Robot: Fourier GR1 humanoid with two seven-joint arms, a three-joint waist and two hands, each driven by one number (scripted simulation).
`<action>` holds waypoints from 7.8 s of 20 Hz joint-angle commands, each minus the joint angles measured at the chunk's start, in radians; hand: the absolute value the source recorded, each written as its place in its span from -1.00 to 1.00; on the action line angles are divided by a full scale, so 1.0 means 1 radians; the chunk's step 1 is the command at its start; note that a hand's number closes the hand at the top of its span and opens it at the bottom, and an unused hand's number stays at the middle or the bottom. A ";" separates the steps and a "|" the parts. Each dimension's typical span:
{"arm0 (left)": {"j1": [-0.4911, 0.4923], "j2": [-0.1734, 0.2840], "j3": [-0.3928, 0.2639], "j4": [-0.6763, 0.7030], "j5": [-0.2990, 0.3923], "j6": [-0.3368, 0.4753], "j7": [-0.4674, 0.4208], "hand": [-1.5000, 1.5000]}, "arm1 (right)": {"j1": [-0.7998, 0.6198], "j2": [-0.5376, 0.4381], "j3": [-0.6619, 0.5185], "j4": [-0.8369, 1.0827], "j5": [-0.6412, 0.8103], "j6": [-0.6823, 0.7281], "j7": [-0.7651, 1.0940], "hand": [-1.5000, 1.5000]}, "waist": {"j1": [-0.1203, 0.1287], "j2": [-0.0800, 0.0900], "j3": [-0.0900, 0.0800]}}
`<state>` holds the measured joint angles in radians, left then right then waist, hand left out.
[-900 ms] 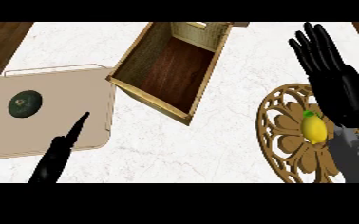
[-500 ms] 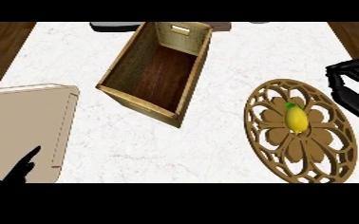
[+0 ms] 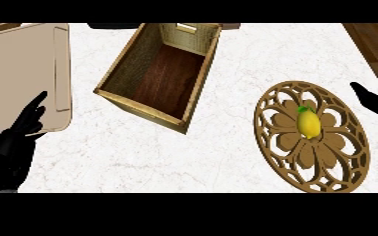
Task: Pick the lemon from the placemat and place it in the basket
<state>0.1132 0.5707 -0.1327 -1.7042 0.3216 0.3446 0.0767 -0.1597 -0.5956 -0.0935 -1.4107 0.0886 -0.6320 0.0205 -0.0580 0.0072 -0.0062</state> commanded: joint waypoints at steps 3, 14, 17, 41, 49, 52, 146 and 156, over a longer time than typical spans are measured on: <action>-0.127 -0.032 -0.008 0.054 -0.006 0.011 0.030 0.00 | 0.022 -0.136 0.076 -0.017 0.231 -0.039 0.421 -1.00 | 0.009 -0.006 -0.007; -0.205 -0.048 -0.014 0.146 -0.024 0.005 0.053 0.00 | 0.016 -0.353 0.219 -0.364 0.031 0.580 1.040 -1.00 | 0.018 -0.015 -0.002; -0.235 -0.065 -0.003 0.176 -0.026 -0.002 0.033 0.00 | -0.007 -0.402 0.167 -0.528 -0.053 0.639 1.231 -1.00 | 0.020 -0.015 0.001; -0.225 -0.209 0.037 0.153 -0.175 -0.050 0.065 0.00 | 0.301 0.062 0.158 -0.535 0.426 0.437 0.889 -1.00 | 0.055 -0.009 0.006; -0.307 -0.179 0.175 0.282 -0.143 -0.198 0.042 0.00 | 0.247 0.176 0.154 -0.459 0.529 0.453 0.845 -1.00 | 0.056 -0.007 0.006; -0.301 -0.238 0.131 0.225 -0.199 -0.161 0.078 0.00 | 0.176 0.238 0.166 -0.369 0.587 0.427 0.817 -1.00 | 0.059 -0.007 0.006; -0.410 -0.381 0.193 0.311 -0.353 -0.273 0.076 0.00 | -0.910 0.595 0.784 -0.032 0.690 -0.096 1.268 1.00 | 0.171 -0.014 -0.002; -0.389 -0.381 0.188 0.312 -0.361 -0.278 0.055 0.00 | -1.295 0.595 0.671 0.332 0.617 0.019 1.351 1.00 | 0.178 -0.005 -0.002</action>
<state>-0.3004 0.1884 0.0510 -1.3915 -0.0395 0.0664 0.1472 -1.3119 -0.0067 0.6061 -1.1970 0.7341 -0.6269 1.1696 0.1187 -0.0008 -0.0079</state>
